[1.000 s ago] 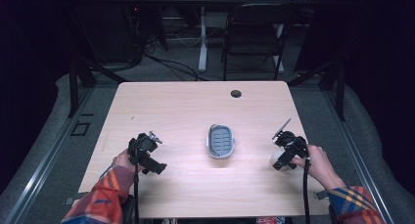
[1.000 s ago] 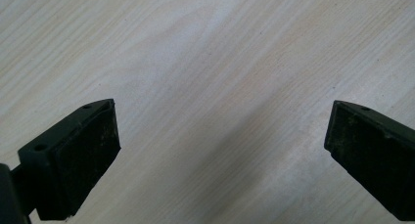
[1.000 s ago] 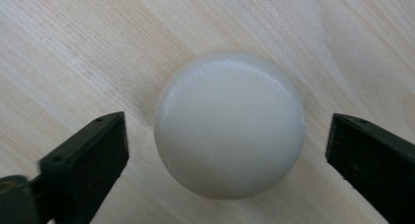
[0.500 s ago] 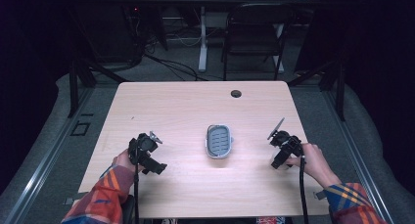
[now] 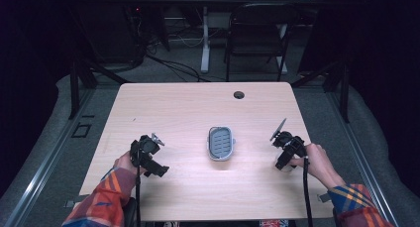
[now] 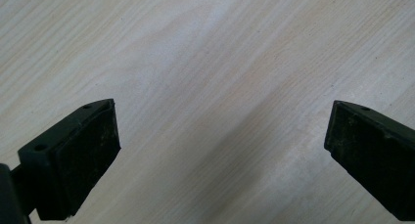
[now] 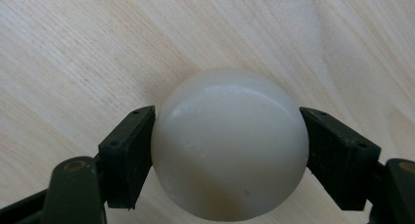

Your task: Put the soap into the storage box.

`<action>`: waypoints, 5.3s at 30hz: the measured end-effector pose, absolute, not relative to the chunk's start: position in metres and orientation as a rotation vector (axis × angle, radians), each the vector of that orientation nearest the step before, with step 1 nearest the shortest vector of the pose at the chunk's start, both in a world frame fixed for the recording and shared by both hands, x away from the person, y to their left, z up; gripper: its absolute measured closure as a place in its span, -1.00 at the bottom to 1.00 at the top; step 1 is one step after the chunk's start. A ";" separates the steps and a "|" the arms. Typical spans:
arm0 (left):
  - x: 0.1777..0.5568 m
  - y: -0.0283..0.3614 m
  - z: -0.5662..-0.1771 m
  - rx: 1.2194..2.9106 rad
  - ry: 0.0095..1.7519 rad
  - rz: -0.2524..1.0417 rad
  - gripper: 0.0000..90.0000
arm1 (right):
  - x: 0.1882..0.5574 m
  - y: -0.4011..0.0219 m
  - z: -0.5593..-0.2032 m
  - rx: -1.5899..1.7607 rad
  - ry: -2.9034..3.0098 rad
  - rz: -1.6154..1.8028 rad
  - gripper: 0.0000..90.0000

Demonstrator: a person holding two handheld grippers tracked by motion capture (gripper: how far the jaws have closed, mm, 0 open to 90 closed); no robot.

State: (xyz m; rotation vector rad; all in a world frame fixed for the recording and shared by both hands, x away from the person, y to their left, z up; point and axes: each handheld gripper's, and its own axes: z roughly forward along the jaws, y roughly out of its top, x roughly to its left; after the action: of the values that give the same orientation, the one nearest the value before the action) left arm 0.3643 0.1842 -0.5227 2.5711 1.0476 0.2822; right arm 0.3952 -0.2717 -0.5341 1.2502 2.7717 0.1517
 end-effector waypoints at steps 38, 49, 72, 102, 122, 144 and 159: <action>0.365 0.184 -0.523 2.579 1.040 0.275 -1.00 | 0.406 -0.237 -0.511 1.056 2.835 0.090 -0.46; 0.365 0.184 -0.523 2.582 1.035 0.271 -1.00 | 0.411 -0.223 -0.509 1.012 2.847 0.089 -0.46; 0.364 0.183 -0.523 2.584 1.023 0.269 -1.00 | 0.423 -0.196 -0.491 0.938 2.863 0.084 -0.45; 0.363 0.183 -0.524 2.596 1.003 0.237 -1.00 | 0.437 -0.171 -0.474 0.864 2.881 0.075 -0.45; 0.364 0.182 -0.525 2.602 0.998 0.230 -1.00 | 0.446 -0.151 -0.454 0.821 2.865 0.082 -0.45; 0.364 0.182 -0.525 2.602 0.997 0.218 -1.00 | 0.458 -0.118 -0.441 0.734 2.874 0.082 -0.45; 0.364 0.183 -0.526 2.601 0.997 0.220 -1.00 | 0.463 -0.095 -0.447 0.698 2.912 0.097 -0.45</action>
State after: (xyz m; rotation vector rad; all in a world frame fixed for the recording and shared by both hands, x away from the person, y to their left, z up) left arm 0.3640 0.1826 -0.5256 2.6012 0.9972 0.2195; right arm 0.4633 -0.0948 -0.4471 0.6976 2.9123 0.0974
